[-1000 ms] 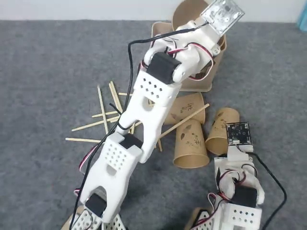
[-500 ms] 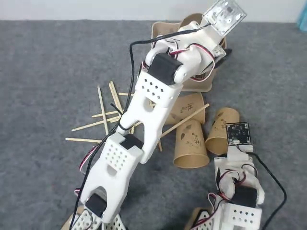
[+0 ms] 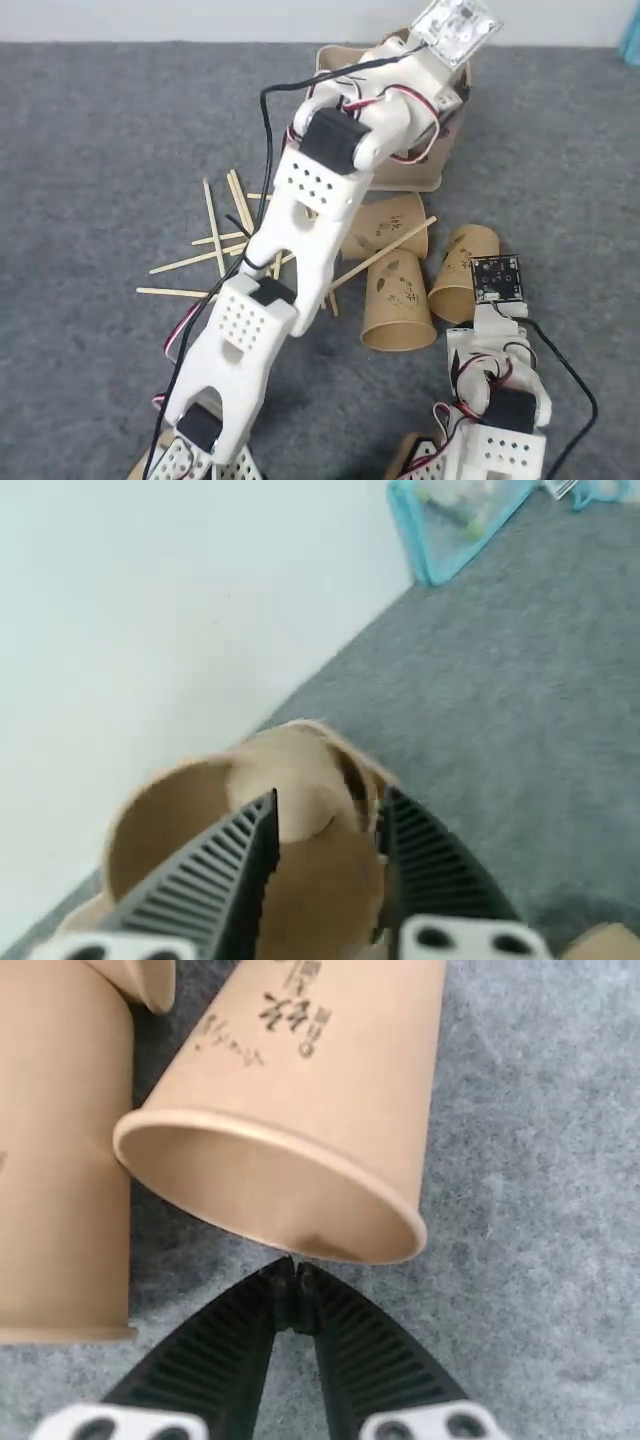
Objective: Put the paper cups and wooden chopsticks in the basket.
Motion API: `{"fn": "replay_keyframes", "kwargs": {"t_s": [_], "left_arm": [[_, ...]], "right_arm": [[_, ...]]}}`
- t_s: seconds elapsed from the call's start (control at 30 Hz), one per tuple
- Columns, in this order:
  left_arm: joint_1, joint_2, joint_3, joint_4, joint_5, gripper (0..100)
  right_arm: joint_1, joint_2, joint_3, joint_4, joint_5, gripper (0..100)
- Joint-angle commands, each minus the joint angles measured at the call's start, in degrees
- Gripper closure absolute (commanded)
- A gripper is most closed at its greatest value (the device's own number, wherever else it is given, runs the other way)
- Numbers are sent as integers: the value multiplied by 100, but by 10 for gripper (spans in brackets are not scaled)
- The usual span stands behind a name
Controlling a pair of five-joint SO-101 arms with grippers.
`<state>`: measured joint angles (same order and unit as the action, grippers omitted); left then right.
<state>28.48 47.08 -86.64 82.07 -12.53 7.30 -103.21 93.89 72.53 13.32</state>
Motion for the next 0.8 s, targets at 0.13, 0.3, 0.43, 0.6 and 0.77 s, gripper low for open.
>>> {"fn": "replay_keyframes", "kwargs": {"t_s": [0.13, 0.3, 0.43, 0.6, 0.77], "left_arm": [[-237, 563, -286, -941, -53, 944], [-105, 589, -673, -1187, -53, 988], [-35, 563, -927, -1090, -105, 988], [-9, 466, -910, -615, -290, 987], [18, 132, -919, 141, -853, 988]], "right_arm": [[31, -66, -18, 48, 88, 991], [31, -66, -18, 48, 88, 991], [31, -66, -18, 48, 88, 990], [31, -66, -18, 48, 88, 990], [31, -66, -18, 31, 88, 990]]}}
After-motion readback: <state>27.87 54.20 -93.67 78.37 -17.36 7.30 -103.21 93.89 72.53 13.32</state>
